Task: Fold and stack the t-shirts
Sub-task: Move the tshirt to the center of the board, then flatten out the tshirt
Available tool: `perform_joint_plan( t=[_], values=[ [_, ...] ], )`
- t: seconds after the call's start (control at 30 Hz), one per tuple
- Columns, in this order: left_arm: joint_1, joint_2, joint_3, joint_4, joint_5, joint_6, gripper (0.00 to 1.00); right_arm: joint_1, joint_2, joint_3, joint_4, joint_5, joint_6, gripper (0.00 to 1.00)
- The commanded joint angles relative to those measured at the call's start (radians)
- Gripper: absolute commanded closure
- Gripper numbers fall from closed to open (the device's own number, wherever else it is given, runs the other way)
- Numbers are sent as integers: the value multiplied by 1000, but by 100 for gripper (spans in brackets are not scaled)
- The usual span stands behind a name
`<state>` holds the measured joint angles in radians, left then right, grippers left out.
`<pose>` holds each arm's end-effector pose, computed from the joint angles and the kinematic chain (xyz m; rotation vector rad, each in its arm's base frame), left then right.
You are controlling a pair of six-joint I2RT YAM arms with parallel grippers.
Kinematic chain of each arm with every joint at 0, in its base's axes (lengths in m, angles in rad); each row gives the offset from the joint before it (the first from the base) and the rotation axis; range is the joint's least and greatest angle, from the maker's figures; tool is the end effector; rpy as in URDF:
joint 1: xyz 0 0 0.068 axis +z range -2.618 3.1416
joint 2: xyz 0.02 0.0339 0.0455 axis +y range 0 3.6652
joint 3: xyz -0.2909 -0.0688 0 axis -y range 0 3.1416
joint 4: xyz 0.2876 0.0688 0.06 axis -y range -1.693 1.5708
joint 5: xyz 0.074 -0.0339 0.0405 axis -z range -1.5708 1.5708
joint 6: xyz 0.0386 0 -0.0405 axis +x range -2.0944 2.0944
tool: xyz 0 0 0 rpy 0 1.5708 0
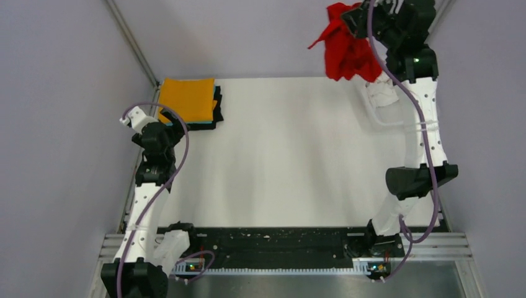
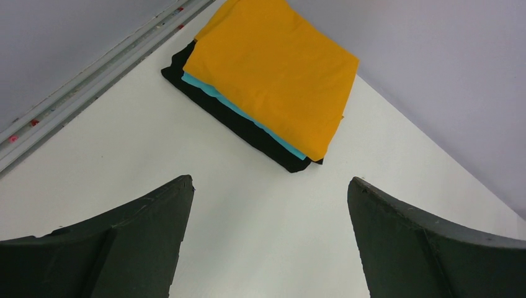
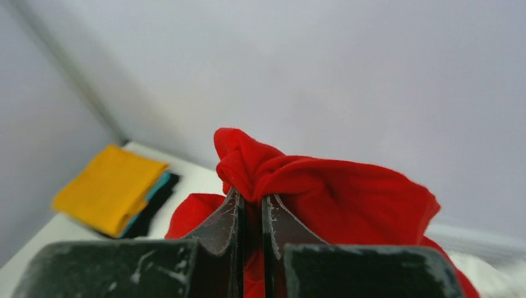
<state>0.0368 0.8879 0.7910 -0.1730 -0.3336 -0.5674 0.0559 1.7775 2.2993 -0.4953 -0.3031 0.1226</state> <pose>0.2343 0.0213 0.3416 -0.7604 1.6601 -0.0671 0.4086 0.0344 0.5965 -0.1899 1.5459 0.3749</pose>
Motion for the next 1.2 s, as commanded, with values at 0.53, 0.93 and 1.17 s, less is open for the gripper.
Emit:
perform_joint_plan(
  t=[0.53,0.93,1.17],
  values=[
    [2,88,23,-71,188,-64,1,184,-192,-889,206,427,43,20],
    [-115,359,59,-138,489,-33,1,185,-316,-1154,265,318,73,1],
    [-245,525,134,-263,388,-21,4,335,-355,-1235,316,185,16,1]
  ],
)
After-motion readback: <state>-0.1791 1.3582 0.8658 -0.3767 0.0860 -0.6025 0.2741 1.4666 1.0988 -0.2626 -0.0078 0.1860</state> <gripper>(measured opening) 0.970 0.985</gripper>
